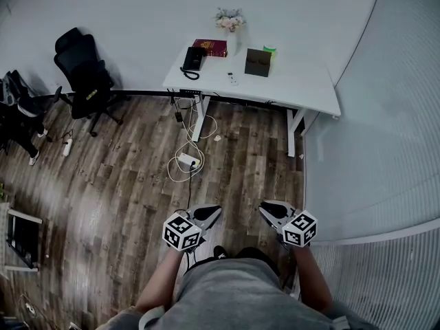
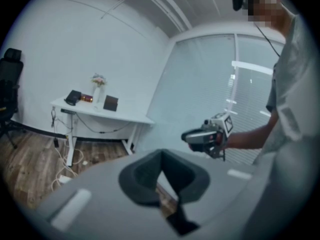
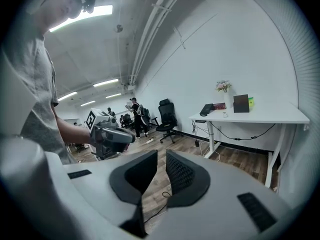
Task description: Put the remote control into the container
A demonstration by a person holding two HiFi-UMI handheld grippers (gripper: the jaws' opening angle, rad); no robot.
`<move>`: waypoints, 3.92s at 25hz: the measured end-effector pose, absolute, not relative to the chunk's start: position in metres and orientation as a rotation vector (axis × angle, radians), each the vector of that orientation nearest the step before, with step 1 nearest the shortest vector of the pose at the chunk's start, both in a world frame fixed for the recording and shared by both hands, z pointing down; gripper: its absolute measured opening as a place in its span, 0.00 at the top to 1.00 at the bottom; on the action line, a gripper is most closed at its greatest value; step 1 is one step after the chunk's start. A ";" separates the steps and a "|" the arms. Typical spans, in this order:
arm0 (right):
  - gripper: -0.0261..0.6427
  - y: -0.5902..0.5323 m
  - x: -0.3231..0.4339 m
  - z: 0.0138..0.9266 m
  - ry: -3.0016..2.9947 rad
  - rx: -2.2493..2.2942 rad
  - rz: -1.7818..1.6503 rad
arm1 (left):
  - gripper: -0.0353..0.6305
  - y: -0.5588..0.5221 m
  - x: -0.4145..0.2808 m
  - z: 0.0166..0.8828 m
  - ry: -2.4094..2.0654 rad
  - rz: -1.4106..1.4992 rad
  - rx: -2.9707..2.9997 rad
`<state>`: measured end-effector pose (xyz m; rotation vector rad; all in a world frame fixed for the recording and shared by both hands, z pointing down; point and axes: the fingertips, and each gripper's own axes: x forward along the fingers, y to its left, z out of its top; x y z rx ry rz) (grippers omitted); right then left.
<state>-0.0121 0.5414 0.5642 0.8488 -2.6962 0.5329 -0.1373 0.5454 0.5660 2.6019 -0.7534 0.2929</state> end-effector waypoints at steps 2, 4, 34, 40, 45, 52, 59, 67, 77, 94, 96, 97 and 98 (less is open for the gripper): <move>0.90 0.536 -0.013 0.562 -2.693 0.853 0.526 | 0.95 0.541 -0.136 0.564 -0.744 0.290 2.606; 0.90 0.532 -0.014 0.561 -2.690 0.864 0.513 | 0.95 0.539 -0.135 0.562 -0.733 0.288 2.611; 0.94 0.347 -0.001 0.578 -2.651 0.795 0.489 | 0.95 0.364 -0.117 0.560 -0.788 0.311 2.590; 0.94 0.312 -0.002 0.581 -2.645 0.727 0.483 | 0.95 0.331 -0.112 0.565 -0.801 0.327 2.561; 0.94 0.281 0.011 0.580 -2.637 0.691 0.505 | 0.95 0.298 -0.098 0.560 -0.823 0.314 2.542; 0.94 0.233 0.029 0.570 -2.641 0.673 0.500 | 0.95 0.257 -0.081 0.551 -0.848 0.299 2.529; 0.94 0.204 0.043 0.572 -2.642 0.648 0.508 | 0.95 0.230 -0.073 0.553 -0.888 0.293 2.506; 0.94 0.177 0.050 0.568 -2.670 0.626 0.504 | 0.95 0.204 -0.057 0.548 -0.910 0.293 2.514; 0.94 0.167 0.055 0.568 -2.684 0.587 0.473 | 0.95 0.190 -0.044 0.548 -0.935 0.292 2.521; 0.94 0.165 0.055 0.574 -2.669 0.560 0.467 | 0.95 0.189 -0.046 0.553 -0.950 0.290 2.503; 0.94 0.159 0.056 0.576 -2.662 0.568 0.469 | 0.95 0.183 -0.044 0.554 -0.936 0.292 2.507; 0.94 0.157 0.056 0.576 -2.659 0.573 0.472 | 0.95 0.180 -0.044 0.555 -0.926 0.294 2.509; 0.94 0.155 0.056 0.576 -2.657 0.579 0.474 | 0.95 0.176 -0.043 0.555 -0.917 0.296 2.510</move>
